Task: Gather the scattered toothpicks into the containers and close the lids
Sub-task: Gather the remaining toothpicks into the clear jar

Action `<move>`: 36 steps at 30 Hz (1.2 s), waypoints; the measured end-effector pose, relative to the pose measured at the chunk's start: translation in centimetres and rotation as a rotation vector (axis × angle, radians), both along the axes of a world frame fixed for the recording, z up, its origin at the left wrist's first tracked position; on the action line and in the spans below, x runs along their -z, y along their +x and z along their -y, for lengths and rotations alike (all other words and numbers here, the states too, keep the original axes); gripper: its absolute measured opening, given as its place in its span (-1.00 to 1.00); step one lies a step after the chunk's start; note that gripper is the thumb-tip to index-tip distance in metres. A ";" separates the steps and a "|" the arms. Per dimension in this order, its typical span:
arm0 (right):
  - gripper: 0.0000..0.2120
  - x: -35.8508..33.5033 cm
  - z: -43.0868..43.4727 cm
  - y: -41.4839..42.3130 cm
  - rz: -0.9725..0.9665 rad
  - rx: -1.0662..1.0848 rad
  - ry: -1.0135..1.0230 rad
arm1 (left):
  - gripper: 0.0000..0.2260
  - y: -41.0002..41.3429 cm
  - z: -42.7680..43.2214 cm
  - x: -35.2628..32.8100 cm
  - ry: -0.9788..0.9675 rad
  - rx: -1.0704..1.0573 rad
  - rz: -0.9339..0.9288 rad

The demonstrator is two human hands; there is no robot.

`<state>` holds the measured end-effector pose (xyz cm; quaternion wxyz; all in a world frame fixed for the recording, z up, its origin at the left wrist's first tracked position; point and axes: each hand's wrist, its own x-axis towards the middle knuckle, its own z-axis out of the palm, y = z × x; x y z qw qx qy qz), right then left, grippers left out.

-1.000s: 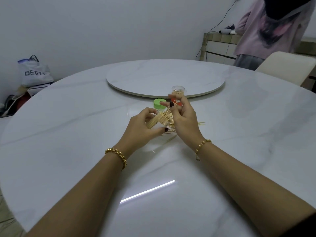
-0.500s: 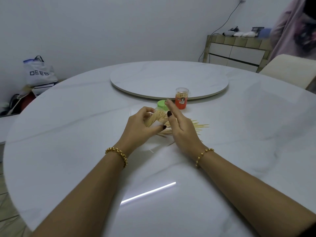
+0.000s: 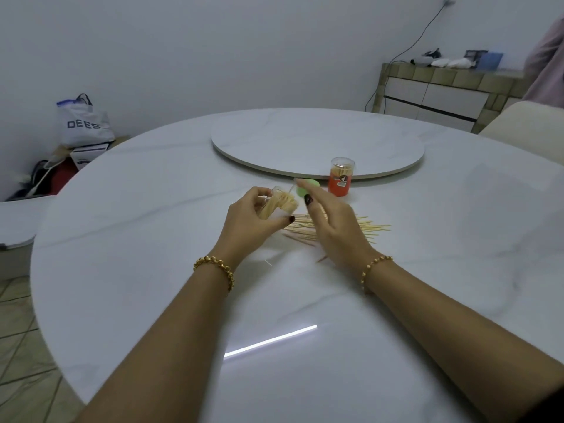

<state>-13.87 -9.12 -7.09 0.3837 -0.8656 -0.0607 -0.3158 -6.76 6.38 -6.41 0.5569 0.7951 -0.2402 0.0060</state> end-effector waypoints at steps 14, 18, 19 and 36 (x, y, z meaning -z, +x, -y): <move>-0.63 -0.7 -0.1 7.3 -0.531 0.002 -0.551 | -0.58 3.0 -2.9 0.0 -0.112 -0.219 -0.058; -0.58 -0.8 -0.8 8.2 -0.570 0.033 -0.645 | -0.57 3.0 -2.8 0.0 -0.102 -0.199 -0.056; -0.58 -0.9 -0.8 8.2 -0.583 0.041 -0.668 | -0.57 3.0 -2.8 0.0 -0.103 -0.194 -0.058; -0.73 -2.0 6.2 0.4 -0.505 0.115 -0.584 | -0.56 0.7 -0.4 -0.1 -0.028 -0.031 -0.005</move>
